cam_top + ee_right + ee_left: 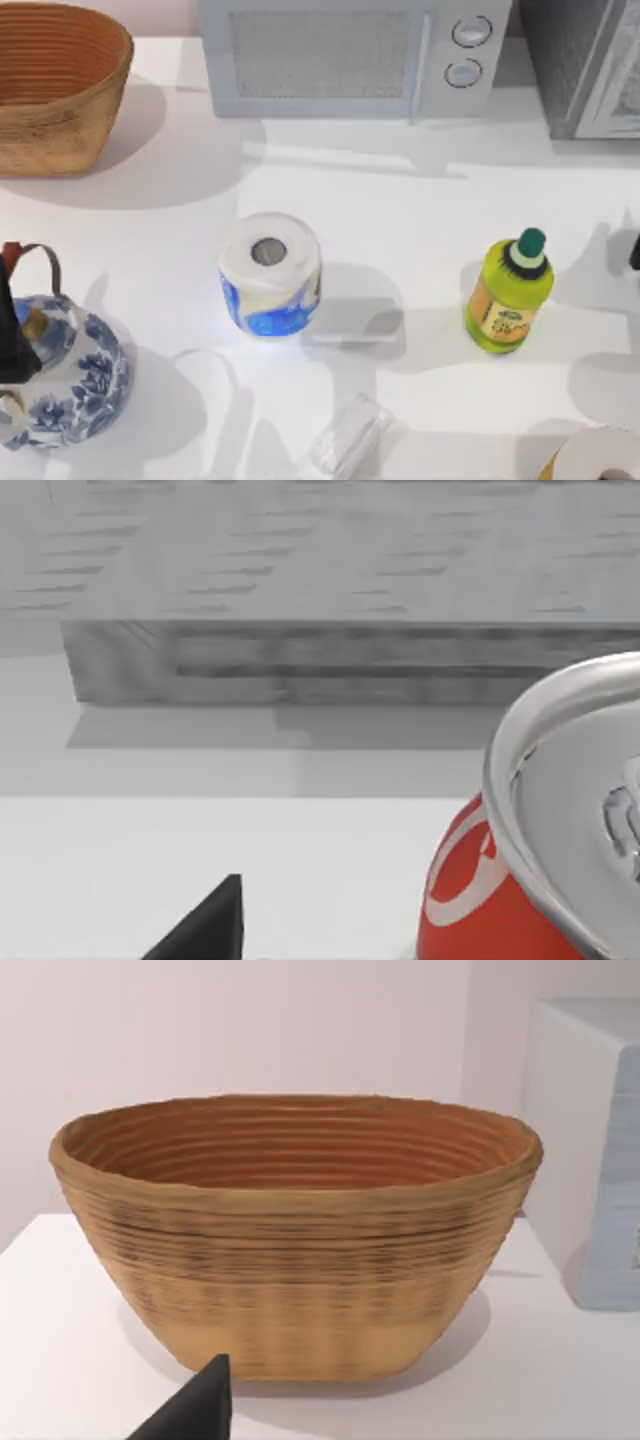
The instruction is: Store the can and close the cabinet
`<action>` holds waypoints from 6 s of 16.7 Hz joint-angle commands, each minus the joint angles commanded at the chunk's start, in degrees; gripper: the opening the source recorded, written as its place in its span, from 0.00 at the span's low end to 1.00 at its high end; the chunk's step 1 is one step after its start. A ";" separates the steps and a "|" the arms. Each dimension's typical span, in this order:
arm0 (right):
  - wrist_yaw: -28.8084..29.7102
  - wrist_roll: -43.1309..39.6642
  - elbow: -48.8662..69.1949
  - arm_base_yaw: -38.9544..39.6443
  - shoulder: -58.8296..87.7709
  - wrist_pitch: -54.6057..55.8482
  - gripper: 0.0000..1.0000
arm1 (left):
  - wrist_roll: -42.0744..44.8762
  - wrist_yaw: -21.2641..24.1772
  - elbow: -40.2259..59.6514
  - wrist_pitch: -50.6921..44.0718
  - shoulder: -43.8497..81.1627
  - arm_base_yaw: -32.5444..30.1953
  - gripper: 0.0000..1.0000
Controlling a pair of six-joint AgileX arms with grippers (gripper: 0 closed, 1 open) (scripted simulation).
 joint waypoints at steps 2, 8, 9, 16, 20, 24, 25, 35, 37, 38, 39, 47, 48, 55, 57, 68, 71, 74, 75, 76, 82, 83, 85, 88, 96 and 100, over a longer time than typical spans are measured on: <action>0.00 0.00 0.00 0.00 0.00 0.00 0.70 | 0.00 0.00 0.00 0.00 0.00 0.00 1.00; 0.00 0.00 0.00 0.00 0.00 0.00 0.25 | 0.00 0.00 0.00 0.00 0.00 0.00 1.00; 0.00 0.00 0.00 0.00 0.00 0.00 0.17 | 0.00 0.00 0.00 0.00 0.00 0.00 1.00; 0.00 0.00 0.00 0.00 0.00 0.00 0.00 | 0.00 0.00 0.00 0.00 0.00 0.00 1.00; 0.02 0.06 -0.06 0.02 -0.07 -0.01 0.00 | 0.00 0.00 0.00 0.00 0.00 0.00 1.00; -0.02 0.07 0.64 0.05 -3.41 -3.83 0.00 | 0.00 0.00 0.00 0.00 0.00 0.00 1.00; -0.04 0.07 0.97 0.05 -5.53 -6.19 0.00 | 0.00 0.00 0.00 0.00 0.00 0.00 1.00; -0.43 0.15 4.35 0.15 -38.93 -43.78 0.00 | 0.00 0.00 0.00 0.00 0.00 0.00 1.00; -0.50 0.15 5.07 0.14 -41.74 -46.94 0.00 | 0.00 0.00 0.00 0.00 0.00 0.00 1.00; -0.52 0.15 5.27 0.13 -42.32 -47.60 0.00 | 0.00 0.00 0.00 0.00 0.00 0.00 1.00; -0.53 0.15 5.31 0.13 -42.43 -47.72 0.00 | 0.00 0.00 0.00 0.00 0.00 0.00 1.00; 0.00 0.31 3.16 0.72 -47.71 -50.09 0.00 | 0.00 0.00 0.00 0.00 0.00 0.00 1.00; 0.26 0.34 2.22 1.01 -50.30 -51.27 0.00 | 0.00 0.00 0.00 0.00 0.00 0.00 1.00; 3.07 0.67 -8.06 4.24 -77.57 -64.17 0.00 | 0.00 0.00 0.00 0.00 0.00 0.00 1.00; 4.06 0.78 -11.69 5.39 -86.98 -68.72 0.00 | 0.00 0.00 0.00 0.00 0.00 0.00 1.00; 8.32 1.30 -27.44 10.41 -127.00 -88.46 0.00 | 0.00 0.00 0.00 0.00 0.00 0.00 1.00; 8.48 1.32 -28.04 10.60 -128.43 -89.22 0.00 | 0.00 0.00 0.00 0.00 0.00 0.00 1.00; 8.41 1.42 -27.90 10.43 -128.20 -89.13 0.00 | 0.00 0.00 0.00 0.00 0.00 0.00 1.00; 8.42 1.42 -27.89 10.43 -128.19 -89.14 0.00 | 0.00 0.00 0.00 0.00 0.00 0.00 1.00; 8.51 1.42 -27.30 10.51 -127.64 -89.33 0.00 | 0.00 0.00 0.00 0.00 0.00 0.00 1.00; 10.73 1.54 -11.18 12.38 -114.10 -93.84 0.00 | 0.00 0.00 0.00 0.00 0.00 0.00 1.00; 11.26 1.58 -6.71 12.86 -110.68 -94.95 0.00 | 0.00 0.00 0.00 0.00 0.00 0.00 1.00; 12.39 1.67 3.20 13.90 -103.36 -97.33 0.00 | 0.00 0.00 0.00 0.00 0.00 0.00 1.00; 14.12 1.82 19.42 15.53 -91.68 -101.01 0.00 | 0.00 0.00 0.00 0.00 0.00 0.00 1.00; 18.20 2.18 59.20 19.51 -62.63 -109.82 0.00 | 0.00 0.00 0.00 0.00 0.00 0.00 1.00; 19.47 2.29 69.84 20.80 -54.04 -112.61 0.00 | 0.00 0.00 0.00 0.00 0.00 0.00 1.00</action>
